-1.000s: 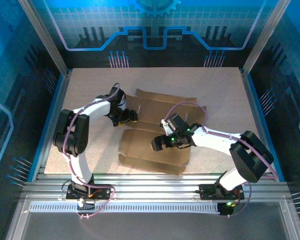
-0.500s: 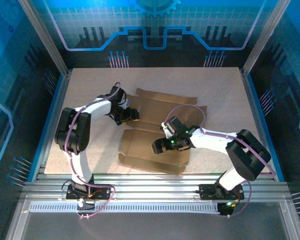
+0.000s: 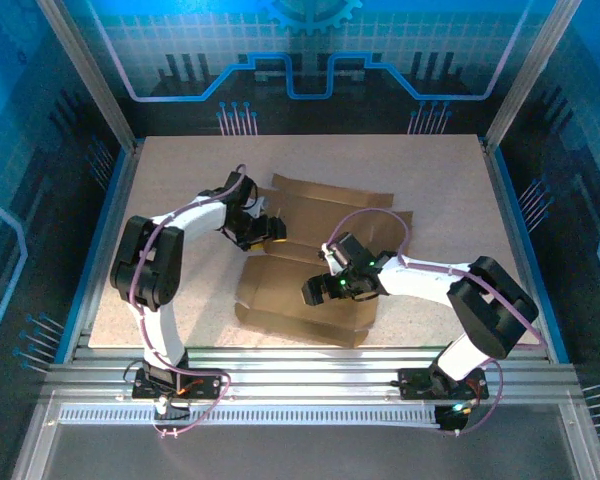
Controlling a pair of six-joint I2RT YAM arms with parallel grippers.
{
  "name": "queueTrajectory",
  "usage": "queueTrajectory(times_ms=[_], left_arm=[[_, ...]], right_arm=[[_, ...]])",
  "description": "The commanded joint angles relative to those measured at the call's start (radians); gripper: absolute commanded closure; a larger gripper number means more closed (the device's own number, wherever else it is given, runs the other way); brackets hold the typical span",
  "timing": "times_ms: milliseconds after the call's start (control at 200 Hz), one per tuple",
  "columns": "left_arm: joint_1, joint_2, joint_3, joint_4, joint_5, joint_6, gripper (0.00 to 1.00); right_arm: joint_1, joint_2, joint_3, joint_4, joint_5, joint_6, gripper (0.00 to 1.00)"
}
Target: Fold the paper box
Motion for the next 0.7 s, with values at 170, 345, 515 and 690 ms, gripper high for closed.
queueTrajectory(times_ms=[170,345,515,690], left_arm=[[-0.055,0.058,0.069,0.034,0.037,0.011,0.27],[-0.058,0.104,0.076,0.057,0.004,0.007,0.27],[-0.065,0.110,0.050,0.066,-0.028,-0.011,0.27],[-0.069,0.078,-0.062,0.087,-0.104,-0.083,0.29]], right_arm=[[0.019,0.067,-0.006,-0.031,0.012,0.011,0.00],[0.022,0.069,-0.004,-0.040,0.013,0.005,0.00],[0.021,0.066,-0.004,-0.046,0.021,0.003,0.00],[0.018,0.062,0.011,-0.061,0.051,0.013,0.00]])
